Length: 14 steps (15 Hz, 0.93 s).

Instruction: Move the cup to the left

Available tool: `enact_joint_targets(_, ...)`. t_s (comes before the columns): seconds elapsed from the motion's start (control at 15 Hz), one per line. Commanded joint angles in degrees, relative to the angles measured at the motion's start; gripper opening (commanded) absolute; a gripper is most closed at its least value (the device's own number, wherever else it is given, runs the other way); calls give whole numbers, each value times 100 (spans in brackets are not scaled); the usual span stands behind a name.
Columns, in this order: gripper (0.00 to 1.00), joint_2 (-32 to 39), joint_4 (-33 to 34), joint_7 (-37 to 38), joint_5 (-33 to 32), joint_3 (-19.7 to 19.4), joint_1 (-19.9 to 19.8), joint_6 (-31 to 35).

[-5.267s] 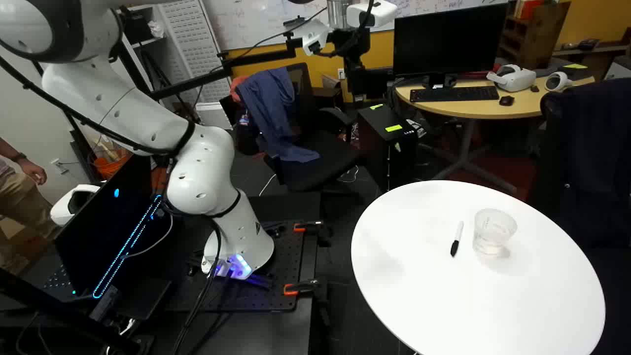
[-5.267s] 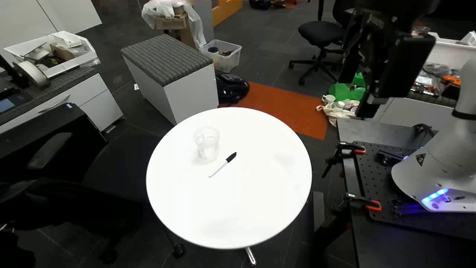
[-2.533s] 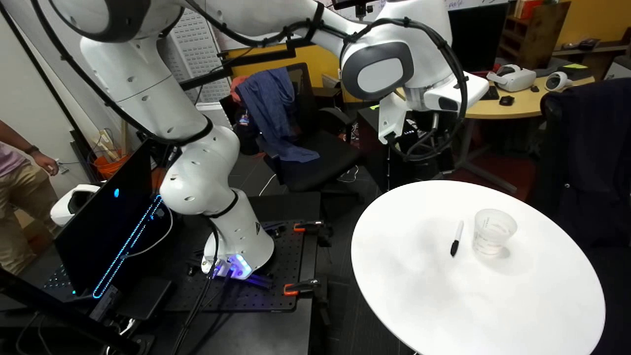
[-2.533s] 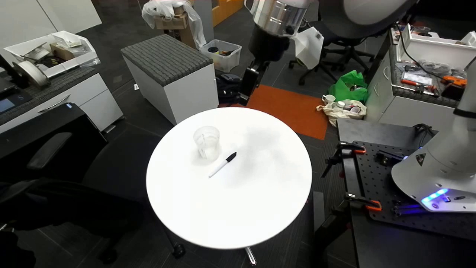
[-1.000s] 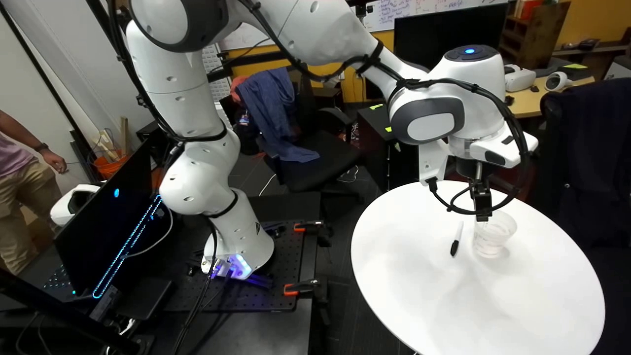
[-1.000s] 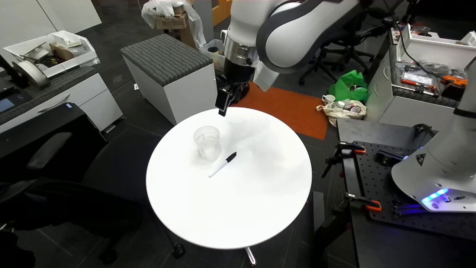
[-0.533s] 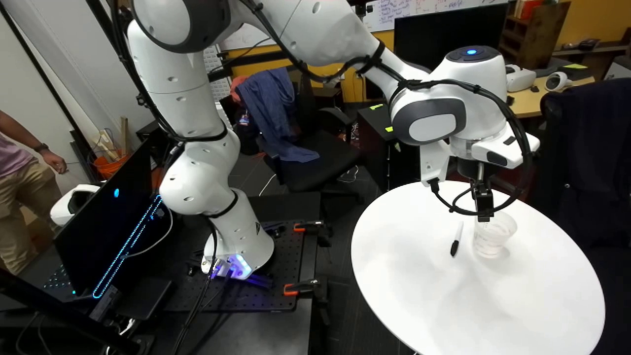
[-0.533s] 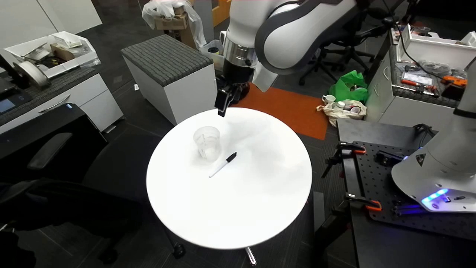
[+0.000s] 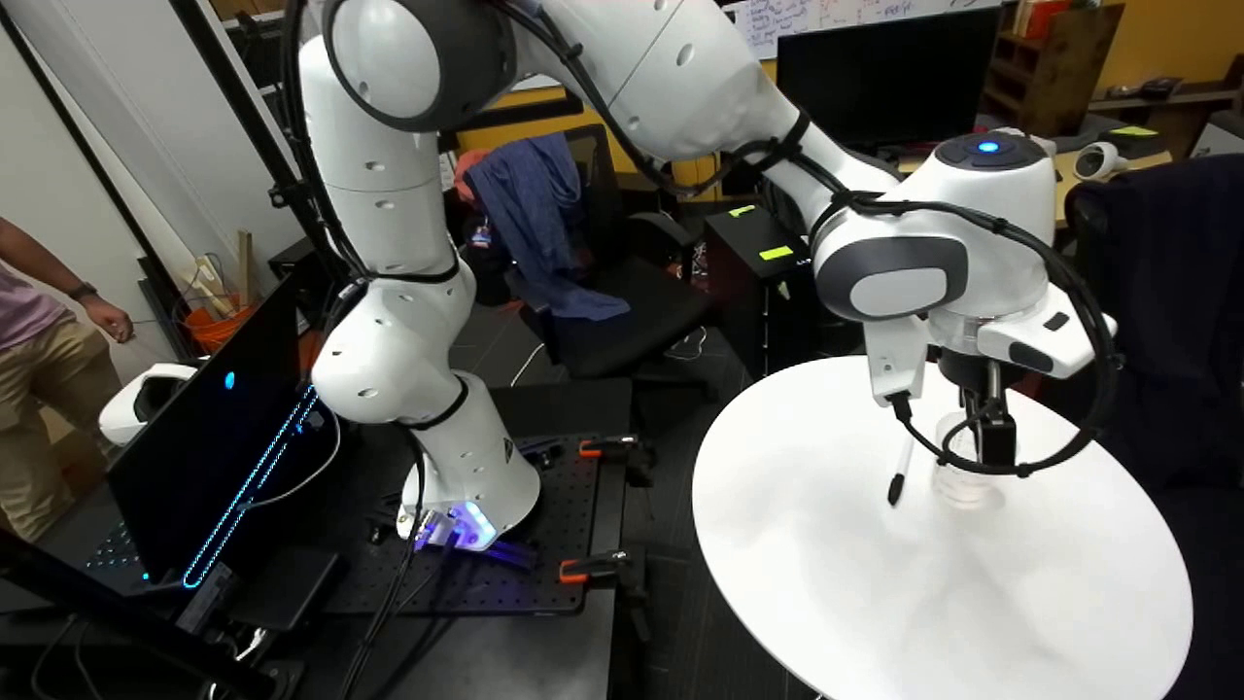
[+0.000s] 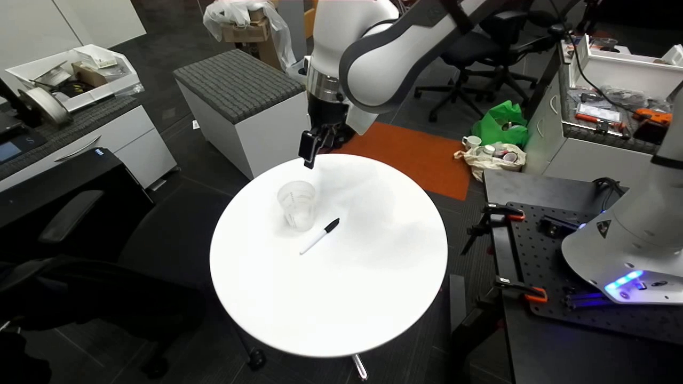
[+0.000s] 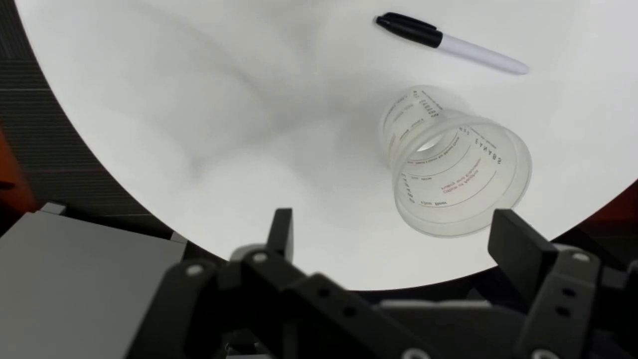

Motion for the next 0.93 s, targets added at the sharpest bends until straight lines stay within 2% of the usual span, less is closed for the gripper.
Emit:
enact_joint_targets(0.0, 100, 511, 529, -306, 223, 60, -110, -38)
enact_joint_targets(0.87, 100, 1605, 1559, -905, 544, 466, -413, -335)
